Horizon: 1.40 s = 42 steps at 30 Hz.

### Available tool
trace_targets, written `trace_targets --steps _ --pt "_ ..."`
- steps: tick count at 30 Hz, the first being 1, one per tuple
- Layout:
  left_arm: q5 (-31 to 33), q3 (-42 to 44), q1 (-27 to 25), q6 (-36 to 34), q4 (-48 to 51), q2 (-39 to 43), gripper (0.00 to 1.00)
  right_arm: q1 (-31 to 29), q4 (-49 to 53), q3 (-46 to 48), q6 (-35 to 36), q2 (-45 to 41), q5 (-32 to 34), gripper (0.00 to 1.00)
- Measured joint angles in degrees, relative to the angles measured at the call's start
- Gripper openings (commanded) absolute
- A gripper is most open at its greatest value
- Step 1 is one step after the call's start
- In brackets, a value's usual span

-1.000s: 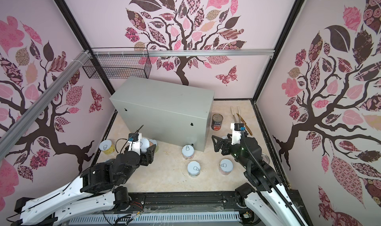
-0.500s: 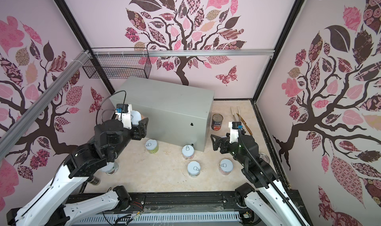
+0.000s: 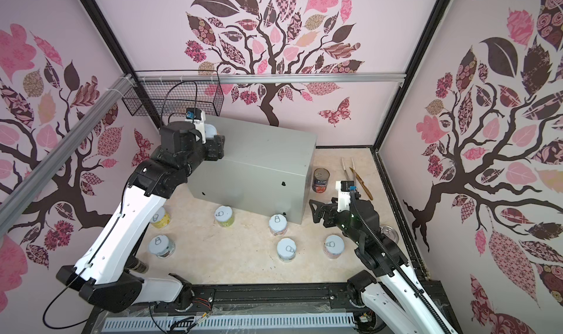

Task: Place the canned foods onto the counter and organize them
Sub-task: 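Carry the can with the left gripper onto the cabinet top and release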

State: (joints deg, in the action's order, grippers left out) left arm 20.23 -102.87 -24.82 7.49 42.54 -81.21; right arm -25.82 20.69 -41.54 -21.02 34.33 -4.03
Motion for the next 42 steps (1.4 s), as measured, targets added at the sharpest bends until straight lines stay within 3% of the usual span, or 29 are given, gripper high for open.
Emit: trace_targets --steps 10,22,27,36,42 --pt "-2.51 -16.70 7.67 -1.55 -0.24 -13.88 0.53 0.00 -0.42 0.31 -1.07 0.61 -2.93 1.00" --pt "-4.90 -33.83 13.09 0.02 1.90 -31.58 0.53 -0.04 -0.44 2.67 -1.16 1.27 -3.41 1.00" --pt "-4.85 -35.56 14.29 0.02 3.41 -35.78 0.52 -0.07 -0.39 4.17 -1.18 1.25 -3.21 1.00" --pt "-5.99 -36.52 15.30 -0.02 3.41 -36.39 0.54 -0.28 -1.49 4.94 -1.53 2.03 -3.21 1.00" --pt "-6.01 -36.52 15.96 -0.61 3.58 -36.63 0.70 -0.31 -2.23 4.96 -1.75 2.78 -3.23 1.00"
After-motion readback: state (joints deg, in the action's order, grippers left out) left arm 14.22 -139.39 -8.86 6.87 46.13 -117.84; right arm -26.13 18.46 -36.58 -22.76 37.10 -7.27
